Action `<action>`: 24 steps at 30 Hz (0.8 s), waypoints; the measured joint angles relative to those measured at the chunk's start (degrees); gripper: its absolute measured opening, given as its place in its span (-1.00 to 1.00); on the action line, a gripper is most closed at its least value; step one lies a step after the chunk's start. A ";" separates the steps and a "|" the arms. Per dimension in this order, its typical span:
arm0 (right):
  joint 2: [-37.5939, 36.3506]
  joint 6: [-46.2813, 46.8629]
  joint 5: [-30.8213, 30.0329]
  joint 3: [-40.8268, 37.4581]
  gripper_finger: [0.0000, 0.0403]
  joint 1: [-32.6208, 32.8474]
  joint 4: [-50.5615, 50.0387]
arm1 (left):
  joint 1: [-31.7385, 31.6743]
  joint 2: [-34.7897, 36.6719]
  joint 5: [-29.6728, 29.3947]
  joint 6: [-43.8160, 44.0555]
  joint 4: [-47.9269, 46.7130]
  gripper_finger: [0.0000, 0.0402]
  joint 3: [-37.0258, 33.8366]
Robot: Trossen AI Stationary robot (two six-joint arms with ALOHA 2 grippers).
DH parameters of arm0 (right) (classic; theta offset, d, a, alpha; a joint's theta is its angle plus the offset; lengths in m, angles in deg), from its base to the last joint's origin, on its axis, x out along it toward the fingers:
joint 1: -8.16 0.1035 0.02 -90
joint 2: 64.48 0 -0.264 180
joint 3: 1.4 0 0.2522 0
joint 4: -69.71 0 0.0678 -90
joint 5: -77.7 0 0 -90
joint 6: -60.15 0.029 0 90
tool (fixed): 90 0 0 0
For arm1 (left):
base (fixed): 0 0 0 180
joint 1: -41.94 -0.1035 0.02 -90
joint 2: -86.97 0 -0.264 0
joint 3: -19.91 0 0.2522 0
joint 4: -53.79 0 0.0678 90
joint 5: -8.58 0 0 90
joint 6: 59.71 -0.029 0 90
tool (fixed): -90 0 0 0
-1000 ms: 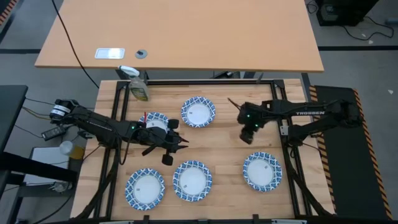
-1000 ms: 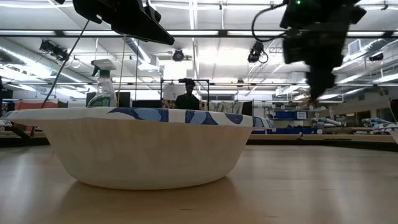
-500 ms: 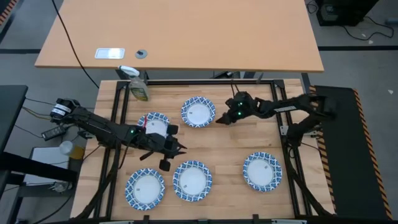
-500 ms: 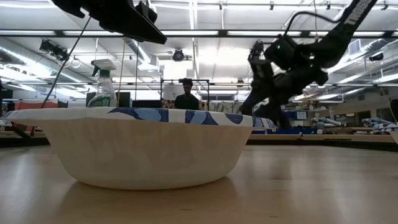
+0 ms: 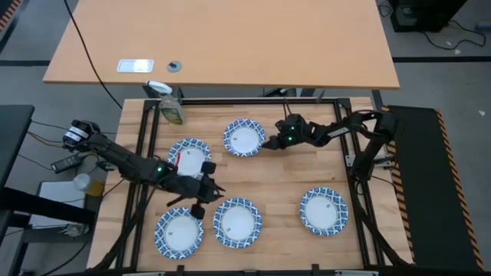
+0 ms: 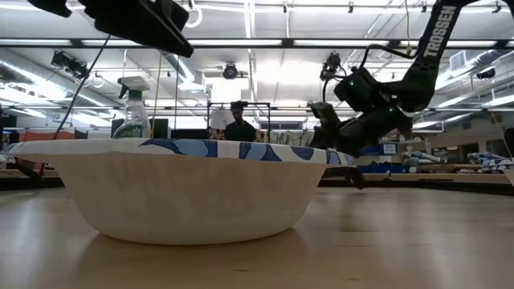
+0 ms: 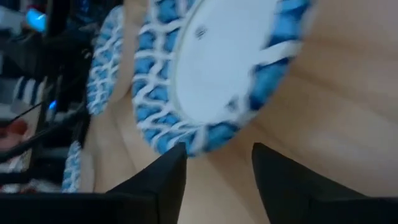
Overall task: Nest bowls inside each other
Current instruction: Stack the white bowl on top of the stacked white bowl
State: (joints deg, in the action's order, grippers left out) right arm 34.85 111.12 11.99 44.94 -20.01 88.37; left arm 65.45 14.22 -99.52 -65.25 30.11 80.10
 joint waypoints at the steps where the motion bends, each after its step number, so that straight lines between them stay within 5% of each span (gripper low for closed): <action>1: 0.00 0.70 -0.42 0.00 0.00 -0.27 -0.15 | 0.02 0.00 0.00 0.00 -0.19 -0.58 0.00; 9: 0.00 2.03 -3.68 0.00 0.16 -2.45 0.81 | -0.24 0.00 0.00 -0.04 -0.23 -0.58 -0.02; 24: 0.04 3.92 -11.69 0.04 -0.02 0.03 4.29 | -2.52 0.00 0.20 -0.09 1.43 -0.58 -0.02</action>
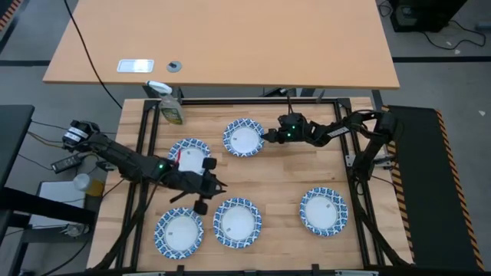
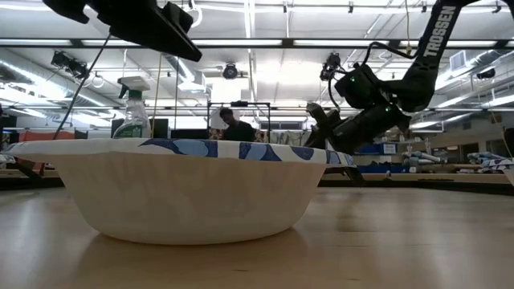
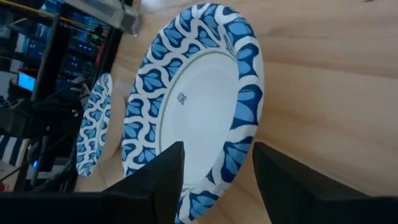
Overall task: Nest bowls inside each other
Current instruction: Stack the white bowl on top of the stacked white bowl
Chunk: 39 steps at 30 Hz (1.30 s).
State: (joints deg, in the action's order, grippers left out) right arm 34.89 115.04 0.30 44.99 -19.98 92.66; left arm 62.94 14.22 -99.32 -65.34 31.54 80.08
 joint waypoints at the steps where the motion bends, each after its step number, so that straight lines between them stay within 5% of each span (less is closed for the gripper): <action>1: 0.59 0.03 -0.21 0.04 -0.03 0.00 0.23 | -0.11 0.00 -0.01 0.01 0.41 -0.58 0.00; 9: 7.14 1.43 3.28 1.20 -0.03 -0.04 10.71 | -0.61 0.00 -0.01 -0.07 0.57 -0.58 -0.04; 20: 7.21 1.51 2.67 1.22 -0.06 -0.92 10.21 | -0.55 0.00 -0.01 -0.07 0.26 -0.58 -0.04; 39: 7.33 -3.13 5.49 1.09 -0.57 -0.92 9.97 | -0.55 0.00 -0.01 -0.07 0.07 -0.58 -0.04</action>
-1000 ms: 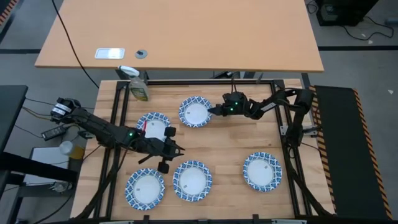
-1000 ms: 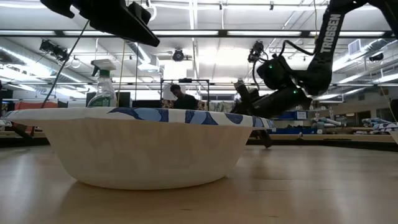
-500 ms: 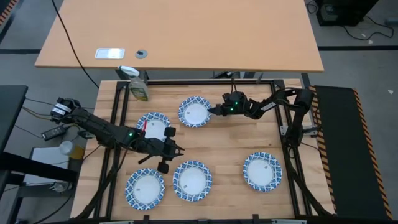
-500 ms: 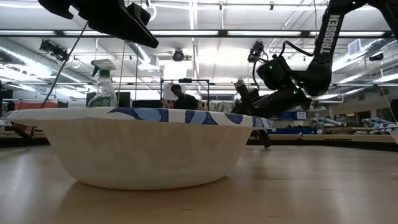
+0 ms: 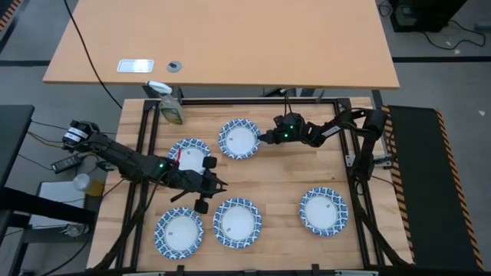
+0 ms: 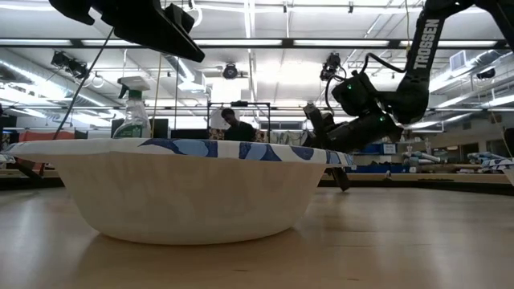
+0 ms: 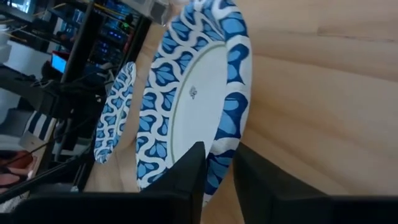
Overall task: Nest bowls inside each other
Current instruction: Stack the white bowl on top of the stacked white bowl
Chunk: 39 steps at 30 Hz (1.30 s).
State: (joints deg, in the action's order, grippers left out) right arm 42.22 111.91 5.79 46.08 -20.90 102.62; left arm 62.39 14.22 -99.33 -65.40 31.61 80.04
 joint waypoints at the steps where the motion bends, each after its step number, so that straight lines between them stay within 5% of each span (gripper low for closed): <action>1: 0.01 -0.39 0.04 0.00 -0.59 0.00 0.00 | -0.01 0.00 0.01 0.00 0.00 -0.58 0.00; 17: -2.66 -2.34 16.66 -0.22 -0.67 -4.52 1.92 | 0.00 0.00 -0.02 0.00 0.00 -0.58 0.00; 27: -7.74 -2.20 33.60 -0.12 -0.67 -7.02 -4.09 | -0.04 1.42 -0.49 -4.28 0.16 -0.58 0.02; 33: -9.48 -9.48 32.20 -0.11 -0.69 -8.10 -15.91 | -0.13 1.66 -1.66 -5.19 0.21 -0.58 0.02; 39: -9.54 -11.94 30.99 -0.09 -0.79 -8.17 -16.74 | -0.13 1.66 -1.98 -5.25 0.22 -0.58 0.04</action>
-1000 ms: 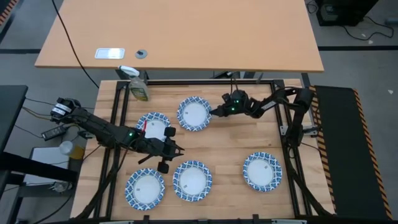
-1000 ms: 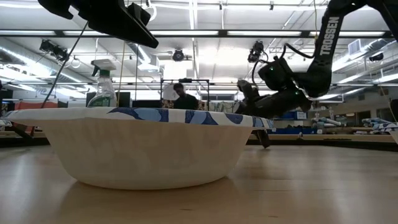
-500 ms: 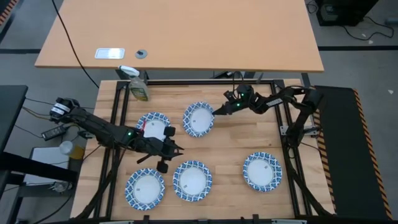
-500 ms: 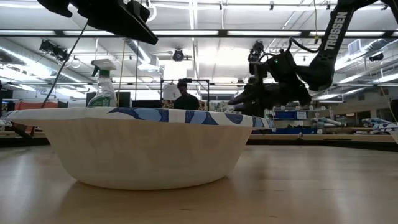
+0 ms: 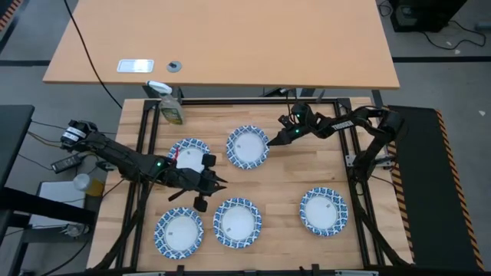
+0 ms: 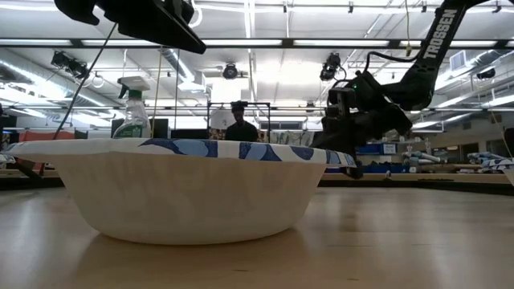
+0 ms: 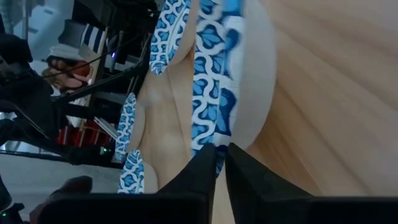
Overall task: Nest bowls inside each other
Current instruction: Stack the white bowl on top of the stacked white bowl
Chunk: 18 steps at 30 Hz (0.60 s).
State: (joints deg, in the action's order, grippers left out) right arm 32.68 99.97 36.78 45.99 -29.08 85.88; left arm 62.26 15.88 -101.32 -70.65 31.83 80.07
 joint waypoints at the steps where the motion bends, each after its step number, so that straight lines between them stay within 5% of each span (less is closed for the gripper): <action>1: 0.00 -0.06 0.01 -0.01 -0.82 0.00 -0.01 | 0.00 0.00 0.00 0.00 0.02 -0.58 0.00; 14: -0.02 -1.43 -0.20 0.03 -0.95 0.00 1.57 | 0.00 0.00 -0.02 0.02 0.02 -0.58 0.01; 18: -0.07 -0.55 5.11 0.03 -0.95 -0.28 1.79 | 0.00 0.00 -0.03 0.02 -0.01 -0.58 0.01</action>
State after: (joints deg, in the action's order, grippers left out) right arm 32.62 99.42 41.89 46.01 -29.36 87.67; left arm 62.26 15.88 -101.35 -70.63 31.82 80.08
